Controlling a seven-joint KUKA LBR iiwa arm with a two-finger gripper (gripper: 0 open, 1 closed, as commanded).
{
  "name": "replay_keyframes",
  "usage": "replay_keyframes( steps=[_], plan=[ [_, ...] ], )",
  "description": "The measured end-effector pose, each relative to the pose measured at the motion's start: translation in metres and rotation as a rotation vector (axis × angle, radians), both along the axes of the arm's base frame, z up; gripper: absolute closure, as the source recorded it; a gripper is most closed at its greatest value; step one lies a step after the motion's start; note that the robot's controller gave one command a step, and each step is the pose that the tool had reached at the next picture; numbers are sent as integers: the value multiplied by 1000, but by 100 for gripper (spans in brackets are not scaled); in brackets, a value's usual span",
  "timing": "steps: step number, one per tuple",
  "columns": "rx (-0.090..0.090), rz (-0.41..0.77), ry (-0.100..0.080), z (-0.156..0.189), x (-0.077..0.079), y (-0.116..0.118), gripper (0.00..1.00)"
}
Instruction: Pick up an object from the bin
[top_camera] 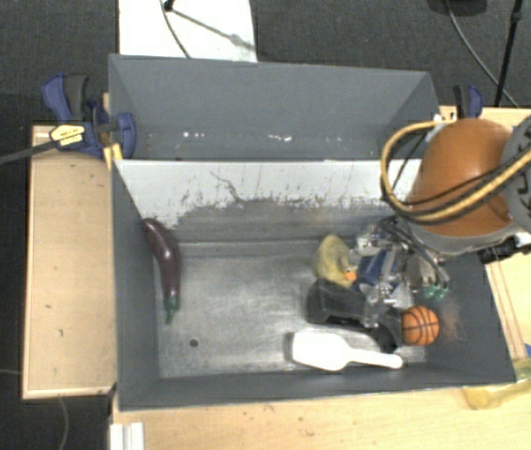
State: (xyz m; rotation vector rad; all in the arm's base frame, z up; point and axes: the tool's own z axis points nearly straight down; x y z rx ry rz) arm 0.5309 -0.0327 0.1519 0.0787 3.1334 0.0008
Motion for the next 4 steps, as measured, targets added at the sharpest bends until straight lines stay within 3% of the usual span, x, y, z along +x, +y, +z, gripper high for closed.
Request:
replay_keyframes(
  steps=[1, 2, 3, 4],
  plan=[
    [1, -121, 9, -14, -18, 3, 0],
    [0, -73, 8, -26, -50, -12, 0],
    [-2, -189, -10, -79, -22, -9, 0],
    [-3, -297, -18, -76, -34, -5, 100]
  ],
)
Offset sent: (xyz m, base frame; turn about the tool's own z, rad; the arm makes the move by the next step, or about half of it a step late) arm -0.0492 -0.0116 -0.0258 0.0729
